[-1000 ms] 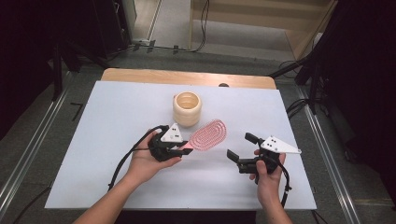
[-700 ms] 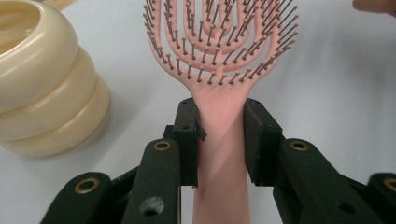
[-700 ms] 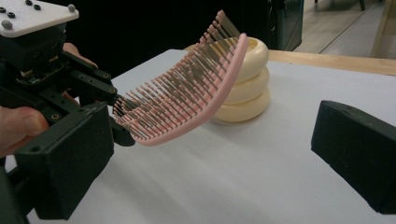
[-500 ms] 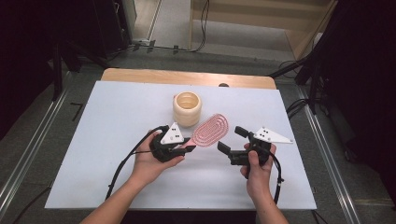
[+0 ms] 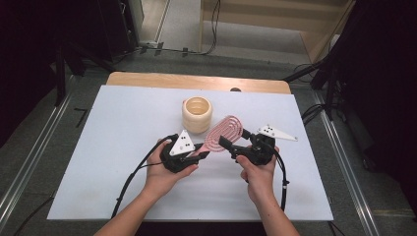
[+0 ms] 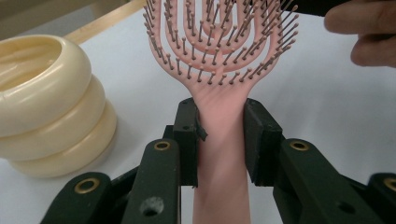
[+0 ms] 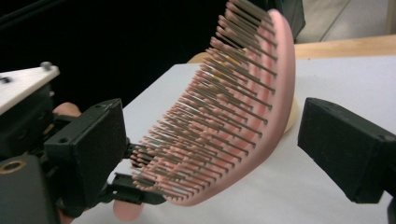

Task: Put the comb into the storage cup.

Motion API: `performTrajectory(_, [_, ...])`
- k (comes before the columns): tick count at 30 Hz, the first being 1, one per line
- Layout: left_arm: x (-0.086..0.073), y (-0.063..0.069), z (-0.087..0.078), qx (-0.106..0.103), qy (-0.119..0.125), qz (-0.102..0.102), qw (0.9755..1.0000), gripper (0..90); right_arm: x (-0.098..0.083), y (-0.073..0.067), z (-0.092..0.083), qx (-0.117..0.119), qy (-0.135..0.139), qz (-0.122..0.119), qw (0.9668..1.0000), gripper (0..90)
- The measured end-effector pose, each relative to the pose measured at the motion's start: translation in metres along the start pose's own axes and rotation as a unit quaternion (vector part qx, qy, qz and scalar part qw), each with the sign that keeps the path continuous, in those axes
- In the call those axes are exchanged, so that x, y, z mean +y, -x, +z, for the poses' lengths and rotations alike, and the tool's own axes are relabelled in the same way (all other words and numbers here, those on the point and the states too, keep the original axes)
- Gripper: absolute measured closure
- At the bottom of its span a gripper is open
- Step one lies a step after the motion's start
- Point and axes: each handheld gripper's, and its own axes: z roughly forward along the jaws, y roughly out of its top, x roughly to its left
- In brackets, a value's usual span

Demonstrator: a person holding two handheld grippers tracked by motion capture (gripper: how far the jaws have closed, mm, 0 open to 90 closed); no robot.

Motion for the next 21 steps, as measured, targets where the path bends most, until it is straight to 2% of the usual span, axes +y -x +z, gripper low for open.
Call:
performTrajectory(6, [0.000, 0.003, 0.003, 0.006, 0.009, -0.002, 0.9999, 70.1, 0.004, 0.003, 0.004, 0.000, 0.002, 0.033, 0.9994, 18.8])
performTrajectory(9, [0.000, 0.005, 0.005, 0.013, 0.012, -0.001, 0.9998, 70.1, 0.006, 0.002, 0.004, 0.004, 0.006, 0.034, 0.9994, 24.2])
performTrajectory(14, [-0.001, 0.009, 0.006, 0.018, 0.018, 0.001, 0.9997, 70.1, 0.004, 0.003, 0.006, 0.006, 0.003, 0.058, 0.9983, 31.6])
performTrajectory(18, [-0.002, 0.011, 0.005, 0.024, 0.016, 0.004, 0.9996, 70.0, 0.004, 0.003, 0.007, 0.007, 0.008, 0.070, 0.9975, 41.3])
performTrajectory(21, [-0.003, 0.011, 0.004, 0.031, 0.018, 0.003, 0.9993, 70.0, 0.003, 0.003, 0.008, 0.011, 0.013, 0.077, 0.9969, 43.2])
